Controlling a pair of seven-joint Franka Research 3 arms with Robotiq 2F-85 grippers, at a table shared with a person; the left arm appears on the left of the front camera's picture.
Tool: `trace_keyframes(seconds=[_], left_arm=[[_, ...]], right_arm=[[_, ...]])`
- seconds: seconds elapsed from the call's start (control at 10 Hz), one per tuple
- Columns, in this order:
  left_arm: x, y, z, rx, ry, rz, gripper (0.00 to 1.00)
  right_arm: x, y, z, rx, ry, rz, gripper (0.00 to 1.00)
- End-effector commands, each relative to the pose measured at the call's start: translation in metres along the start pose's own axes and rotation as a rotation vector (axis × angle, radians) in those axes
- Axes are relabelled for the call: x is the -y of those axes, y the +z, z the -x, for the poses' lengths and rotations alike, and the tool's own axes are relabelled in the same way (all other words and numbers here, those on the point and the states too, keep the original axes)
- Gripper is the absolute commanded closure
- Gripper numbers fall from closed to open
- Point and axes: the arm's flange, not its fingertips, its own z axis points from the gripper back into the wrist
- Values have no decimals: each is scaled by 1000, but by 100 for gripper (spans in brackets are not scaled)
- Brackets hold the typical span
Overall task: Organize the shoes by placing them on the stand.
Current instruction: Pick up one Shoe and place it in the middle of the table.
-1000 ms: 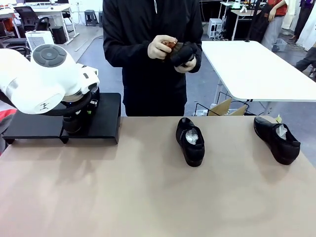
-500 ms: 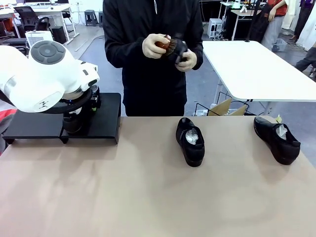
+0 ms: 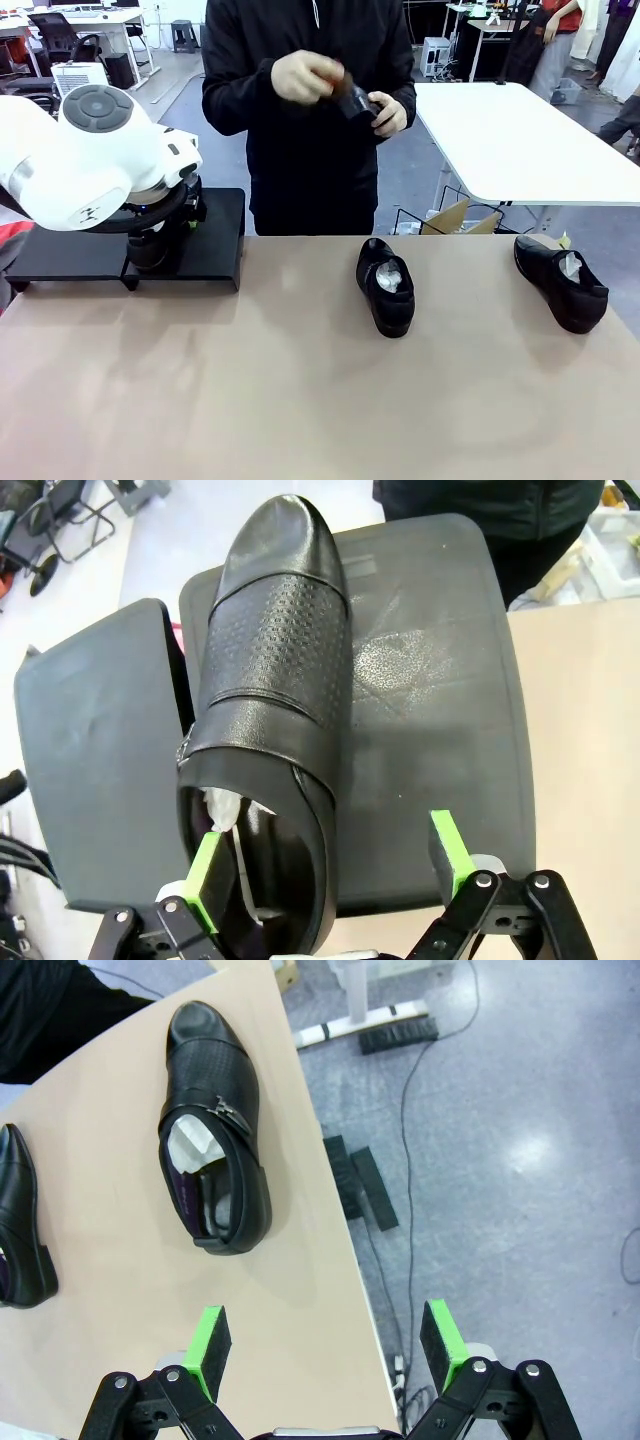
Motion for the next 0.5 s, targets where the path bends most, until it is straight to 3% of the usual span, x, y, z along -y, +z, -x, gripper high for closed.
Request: trace_keyframes(seconds=[0.0, 0.1, 0.2, 0.4], left_arm=[[-2, 0, -5, 11, -7, -5, 0], [0, 0, 0, 0, 0, 0, 0], [16, 52, 1, 79, -10, 10, 0], [27, 111, 9, 76, 19, 12, 0]], right_arm=[[0, 2, 0, 5, 4, 1, 0], [0, 2, 0, 5, 4, 1, 0], [0, 2, 0, 5, 4, 1, 0], [0, 2, 0, 5, 4, 1, 0]])
